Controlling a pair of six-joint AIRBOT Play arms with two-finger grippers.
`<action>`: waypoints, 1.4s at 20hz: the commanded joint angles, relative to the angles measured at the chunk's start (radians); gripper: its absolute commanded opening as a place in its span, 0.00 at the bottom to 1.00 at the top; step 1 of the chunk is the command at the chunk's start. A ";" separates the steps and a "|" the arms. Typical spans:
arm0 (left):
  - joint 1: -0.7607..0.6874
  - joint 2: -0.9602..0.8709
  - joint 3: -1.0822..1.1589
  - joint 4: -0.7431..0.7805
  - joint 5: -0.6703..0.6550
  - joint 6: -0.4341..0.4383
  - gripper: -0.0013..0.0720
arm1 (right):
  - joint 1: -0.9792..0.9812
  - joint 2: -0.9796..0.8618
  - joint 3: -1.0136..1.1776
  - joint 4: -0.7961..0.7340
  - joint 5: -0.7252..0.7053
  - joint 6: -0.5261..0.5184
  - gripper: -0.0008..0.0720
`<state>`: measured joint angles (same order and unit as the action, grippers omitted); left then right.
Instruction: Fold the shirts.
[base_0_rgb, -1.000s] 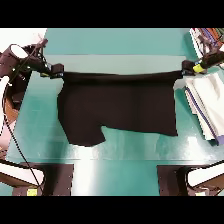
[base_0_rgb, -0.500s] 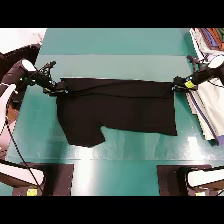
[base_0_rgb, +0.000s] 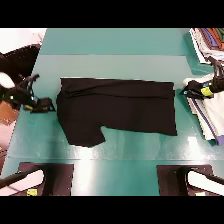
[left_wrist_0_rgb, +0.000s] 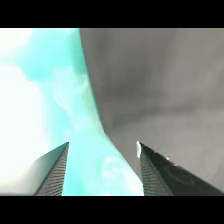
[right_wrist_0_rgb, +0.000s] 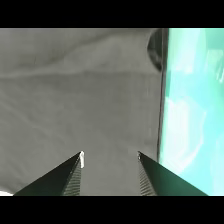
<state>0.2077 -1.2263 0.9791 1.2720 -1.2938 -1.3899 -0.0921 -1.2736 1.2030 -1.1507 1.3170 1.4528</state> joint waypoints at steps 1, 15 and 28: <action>0.013 0.168 -0.255 -0.130 0.026 0.000 0.72 | -0.009 0.114 -0.117 0.029 -0.063 -0.007 0.55; 0.010 0.209 -0.499 -0.392 0.279 0.057 0.33 | -0.007 0.148 -0.156 0.087 -0.056 -0.026 0.53; 0.010 0.356 -0.420 -0.362 0.203 0.063 0.05 | -0.291 0.145 -0.593 0.028 0.045 -0.071 0.68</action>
<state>0.2176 -0.8867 0.5537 0.9073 -1.0863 -1.3277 -0.3370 -1.1019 0.7311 -1.1542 1.3853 1.4014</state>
